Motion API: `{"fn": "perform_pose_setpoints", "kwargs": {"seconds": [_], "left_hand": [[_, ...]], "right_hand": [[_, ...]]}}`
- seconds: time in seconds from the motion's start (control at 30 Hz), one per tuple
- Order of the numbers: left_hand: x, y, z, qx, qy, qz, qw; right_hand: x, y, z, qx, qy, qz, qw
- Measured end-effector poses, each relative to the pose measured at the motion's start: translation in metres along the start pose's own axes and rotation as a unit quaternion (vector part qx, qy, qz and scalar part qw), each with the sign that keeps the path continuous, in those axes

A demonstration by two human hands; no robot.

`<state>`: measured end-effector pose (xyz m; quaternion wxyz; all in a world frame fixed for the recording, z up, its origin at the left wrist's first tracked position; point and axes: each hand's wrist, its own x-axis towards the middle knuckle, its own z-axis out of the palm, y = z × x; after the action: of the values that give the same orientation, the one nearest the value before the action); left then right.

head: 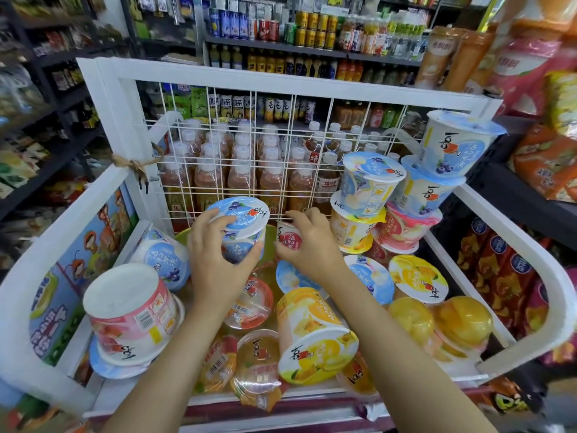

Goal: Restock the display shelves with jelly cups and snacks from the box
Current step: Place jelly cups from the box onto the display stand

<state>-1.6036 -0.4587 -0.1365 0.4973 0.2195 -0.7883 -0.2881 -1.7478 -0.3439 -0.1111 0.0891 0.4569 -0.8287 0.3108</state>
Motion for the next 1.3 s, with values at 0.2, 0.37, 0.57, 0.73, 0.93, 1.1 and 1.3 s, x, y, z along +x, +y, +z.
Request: {"fn": "perform_pose_setpoints", "kwargs": {"seconds": [0.2, 0.37, 0.57, 0.73, 0.93, 1.1, 1.3], "left_hand": [[0.000, 0.001, 0.000, 0.006, -0.002, 0.000, 1.000], [-0.001, 0.003, -0.001, 0.006, -0.011, -0.003, 1.000], [0.000, 0.004, -0.002, 0.000, -0.009, -0.002, 1.000], [0.000, 0.002, -0.001, 0.004, -0.010, -0.004, 1.000], [-0.001, -0.001, 0.000, 0.009, -0.010, -0.005, 1.000], [-0.001, 0.000, -0.001, 0.013, -0.014, -0.002, 1.000], [-0.002, 0.000, 0.000, 0.017, -0.011, 0.000, 1.000]], "right_hand": [[0.000, 0.003, -0.006, 0.112, -0.032, -0.003, 0.993], [-0.005, 0.016, 0.007, 0.034, -0.104, 0.034, 0.993], [0.017, 0.018, 0.006, 0.070, -0.176, 0.156, 0.970], [0.024, 0.018, 0.011, 0.008, -0.176, 0.189, 0.966], [0.018, 0.018, 0.013, 0.019, -0.115, 0.134, 0.984], [0.015, 0.027, 0.014, -0.017, -0.130, 0.092, 0.987], [0.007, 0.023, 0.008, -0.066, -0.216, 0.053, 0.973]]}}
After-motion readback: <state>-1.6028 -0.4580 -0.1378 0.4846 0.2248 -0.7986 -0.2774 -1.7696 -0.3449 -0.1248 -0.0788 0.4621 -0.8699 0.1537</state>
